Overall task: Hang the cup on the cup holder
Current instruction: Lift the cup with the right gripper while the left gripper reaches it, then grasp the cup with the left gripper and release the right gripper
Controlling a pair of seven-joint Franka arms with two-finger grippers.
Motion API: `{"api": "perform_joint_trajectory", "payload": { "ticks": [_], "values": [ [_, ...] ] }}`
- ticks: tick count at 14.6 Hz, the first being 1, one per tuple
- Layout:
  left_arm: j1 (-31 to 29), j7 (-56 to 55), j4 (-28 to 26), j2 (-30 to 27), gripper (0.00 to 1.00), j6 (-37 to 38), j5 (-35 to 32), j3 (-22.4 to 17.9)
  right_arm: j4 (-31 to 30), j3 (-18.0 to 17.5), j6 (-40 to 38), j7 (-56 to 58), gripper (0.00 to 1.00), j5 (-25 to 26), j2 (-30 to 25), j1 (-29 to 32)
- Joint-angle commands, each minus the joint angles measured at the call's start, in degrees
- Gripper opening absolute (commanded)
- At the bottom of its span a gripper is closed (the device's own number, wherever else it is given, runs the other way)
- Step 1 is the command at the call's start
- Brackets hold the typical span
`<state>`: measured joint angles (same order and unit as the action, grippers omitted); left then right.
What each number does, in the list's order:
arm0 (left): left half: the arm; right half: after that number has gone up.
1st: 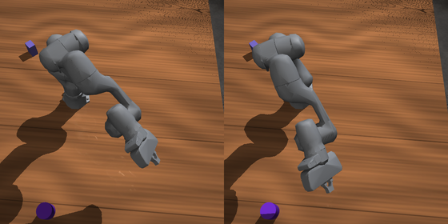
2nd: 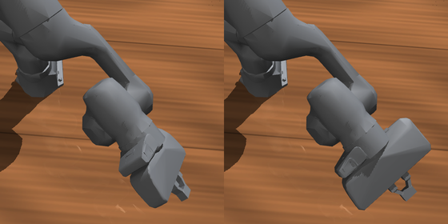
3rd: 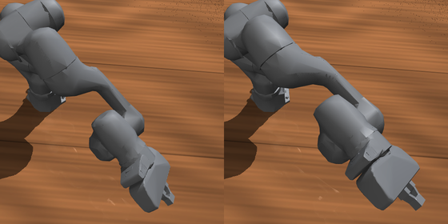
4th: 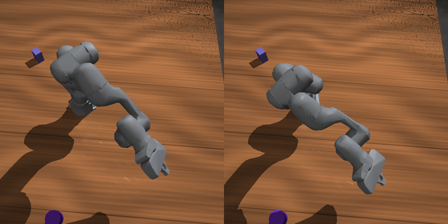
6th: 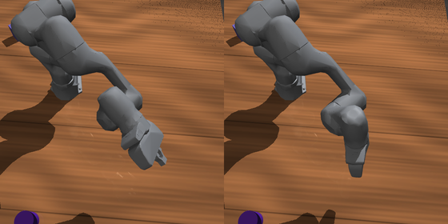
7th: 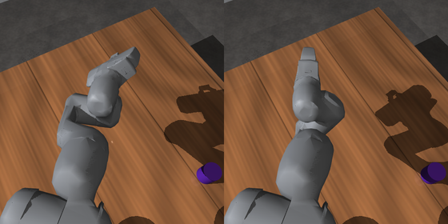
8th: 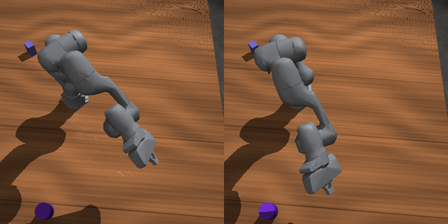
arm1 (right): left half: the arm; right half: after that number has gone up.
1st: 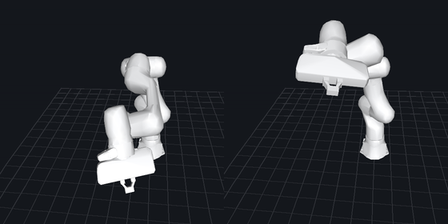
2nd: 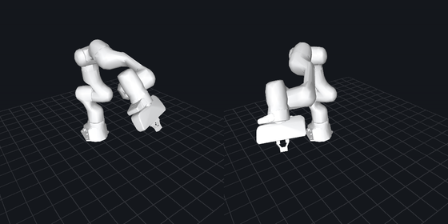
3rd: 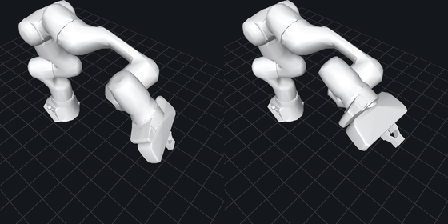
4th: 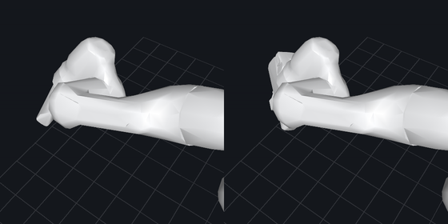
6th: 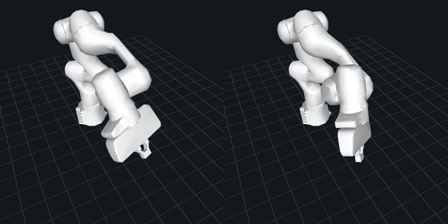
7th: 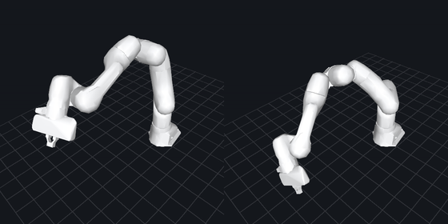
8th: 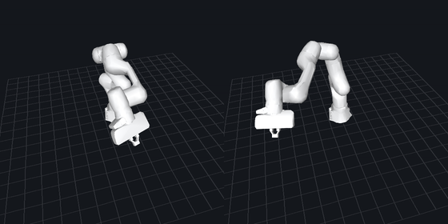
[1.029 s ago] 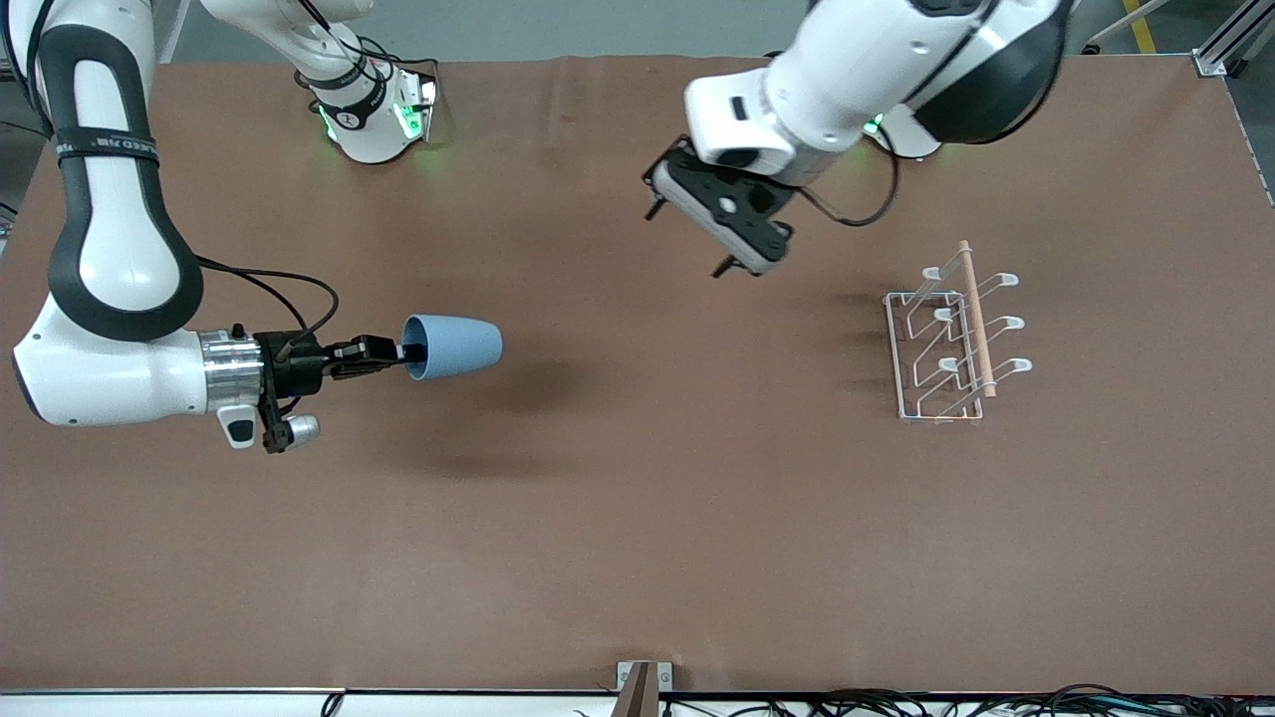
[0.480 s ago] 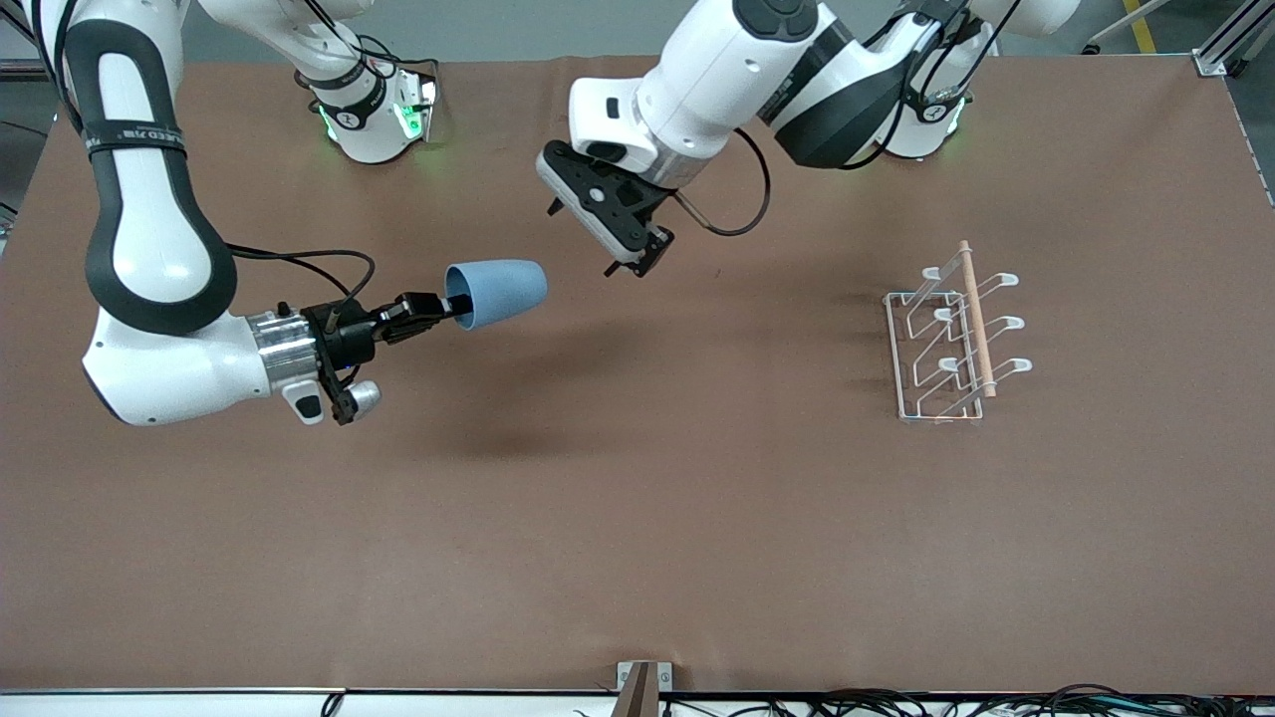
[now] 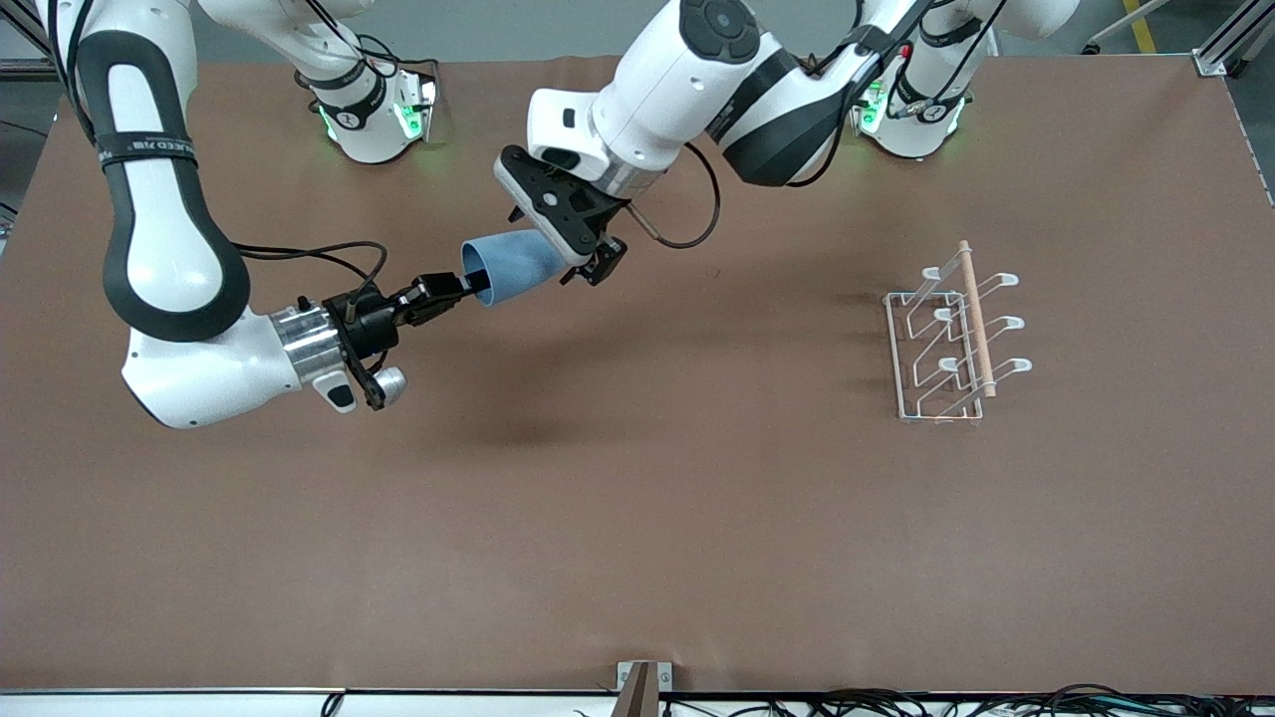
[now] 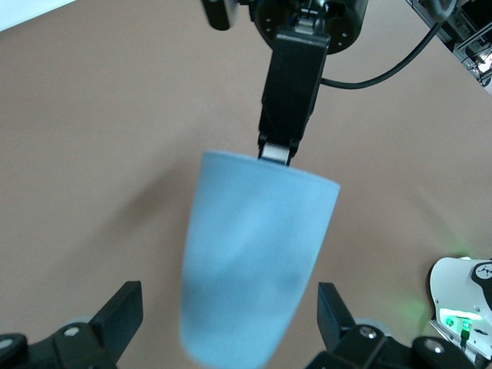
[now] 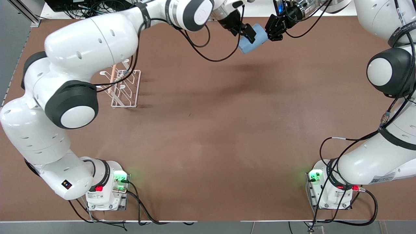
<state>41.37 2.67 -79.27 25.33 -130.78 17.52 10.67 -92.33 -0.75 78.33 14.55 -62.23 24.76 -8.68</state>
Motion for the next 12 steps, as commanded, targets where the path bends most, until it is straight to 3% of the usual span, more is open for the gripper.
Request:
{"api": "perform_joint_trajectory", "payload": {
  "ticks": [1, 6, 7, 9, 10, 11, 12],
  "values": [
    [1.17, 0.76, 1.92, 1.91, 1.0, -1.05, -0.29, -0.47, -0.57, 0.31, -0.99, -0.05, 0.01, -3.51, 0.02, -0.46],
    [3.19, 0.58, 1.75, 3.68, 0.99, -4.13, -3.79, -0.47, -0.57, 0.31, -0.99, -0.13, 0.02, -4.91, 0.2, -0.9],
    [3.19, 0.5, 1.66, 3.59, 0.9, -4.04, -5.64, -0.47, -0.57, 0.31, -0.99, -0.13, 0.02, -5.09, 0.2, -0.9],
    [3.28, 0.06, 1.66, 3.76, 0.44, -3.96, -7.85, -0.47, -0.57, 0.31, -0.99, -0.13, 0.04, -5.09, 0.29, -0.9],
    [3.19, 0.05, 1.57, 3.59, 0.32, -3.52, -8.38, -0.56, -0.57, 0.31, -0.9, -0.13, 0.05, -5.09, 0.29, -0.9],
    [3.19, 0.14, 1.4, 3.33, 0.28, -3.08, -10.03, -0.56, -0.57, 0.39, -0.99, -0.22, 0.11, -5.09, 0.29, -0.9],
    [3.1, 0.06, 1.57, 3.15, 0.27, -0.81, -11.97, -0.56, -0.57, 0.31, -0.99, -1.01, 0.5, -5.09, 0.37, -0.73]
  ]
}}
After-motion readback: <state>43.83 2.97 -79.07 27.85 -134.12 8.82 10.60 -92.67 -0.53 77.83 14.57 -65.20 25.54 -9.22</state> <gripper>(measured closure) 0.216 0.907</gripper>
